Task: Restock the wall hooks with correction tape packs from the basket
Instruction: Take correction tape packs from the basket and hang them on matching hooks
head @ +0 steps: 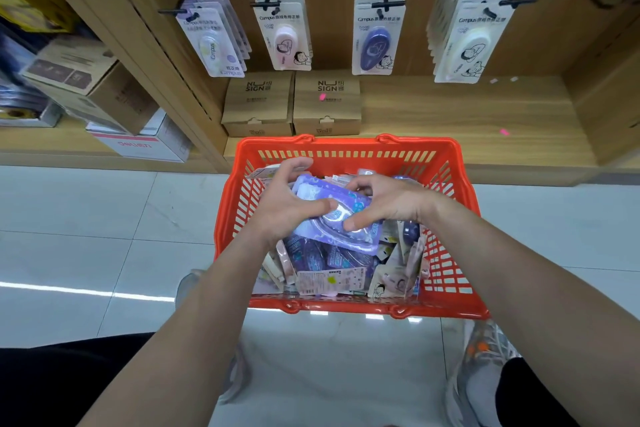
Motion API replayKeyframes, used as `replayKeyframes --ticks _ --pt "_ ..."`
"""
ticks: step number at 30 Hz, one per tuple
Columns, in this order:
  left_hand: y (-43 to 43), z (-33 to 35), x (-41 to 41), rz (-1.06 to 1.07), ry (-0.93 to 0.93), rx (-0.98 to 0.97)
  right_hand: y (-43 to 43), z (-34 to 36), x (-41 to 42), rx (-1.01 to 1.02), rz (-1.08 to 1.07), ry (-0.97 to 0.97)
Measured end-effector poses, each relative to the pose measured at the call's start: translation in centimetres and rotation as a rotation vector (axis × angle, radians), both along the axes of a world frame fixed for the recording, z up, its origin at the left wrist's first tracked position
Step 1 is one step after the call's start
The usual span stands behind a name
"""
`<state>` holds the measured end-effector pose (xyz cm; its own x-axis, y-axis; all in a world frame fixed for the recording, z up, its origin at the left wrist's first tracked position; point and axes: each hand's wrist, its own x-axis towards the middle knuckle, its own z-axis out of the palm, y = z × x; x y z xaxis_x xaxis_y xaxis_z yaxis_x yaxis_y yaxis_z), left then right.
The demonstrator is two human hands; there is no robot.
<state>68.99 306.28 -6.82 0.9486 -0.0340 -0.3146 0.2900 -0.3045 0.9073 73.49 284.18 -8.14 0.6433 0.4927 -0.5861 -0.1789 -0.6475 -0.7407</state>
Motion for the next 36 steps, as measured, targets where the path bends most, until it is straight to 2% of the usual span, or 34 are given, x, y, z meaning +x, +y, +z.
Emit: replayKeyframes --ticks 5,8,11,15,18,22,27,31,36 --pt "-0.1 -0.1 0.4 -0.086 -0.047 0.070 0.2 0.7 -0.1 -0.019 0.093 0.023" --pt "0.1 0.4 0.8 -0.079 -0.020 0.056 0.9 0.7 -0.6 0.013 0.060 0.018" --pt "-0.2 1.1 1.2 0.008 -0.033 -0.010 1.3 0.8 -1.2 0.080 -0.089 0.022" --pt "-1.7 2.7 1.3 0.232 -0.114 -0.076 2.3 1.6 -2.3 0.305 -0.378 0.008" --pt "-2.7 4.6 1.2 0.315 -0.075 -0.219 3.6 2.9 -2.7 0.456 -0.562 -0.022" --pt "-3.3 7.5 0.8 0.316 -0.054 -0.366 4.9 6.0 -3.1 0.598 -0.623 -0.056" --pt "-3.3 11.8 0.7 0.365 -0.039 -0.496 6.6 11.5 -4.0 0.576 -0.560 -0.257" --pt "-3.1 15.4 0.0 0.259 -0.008 -0.525 6.2 15.2 -5.1 0.413 -0.538 -0.493" --pt "-2.7 17.4 -0.5 0.183 -0.025 -0.478 4.1 17.2 -5.8 0.495 -0.588 -0.481"
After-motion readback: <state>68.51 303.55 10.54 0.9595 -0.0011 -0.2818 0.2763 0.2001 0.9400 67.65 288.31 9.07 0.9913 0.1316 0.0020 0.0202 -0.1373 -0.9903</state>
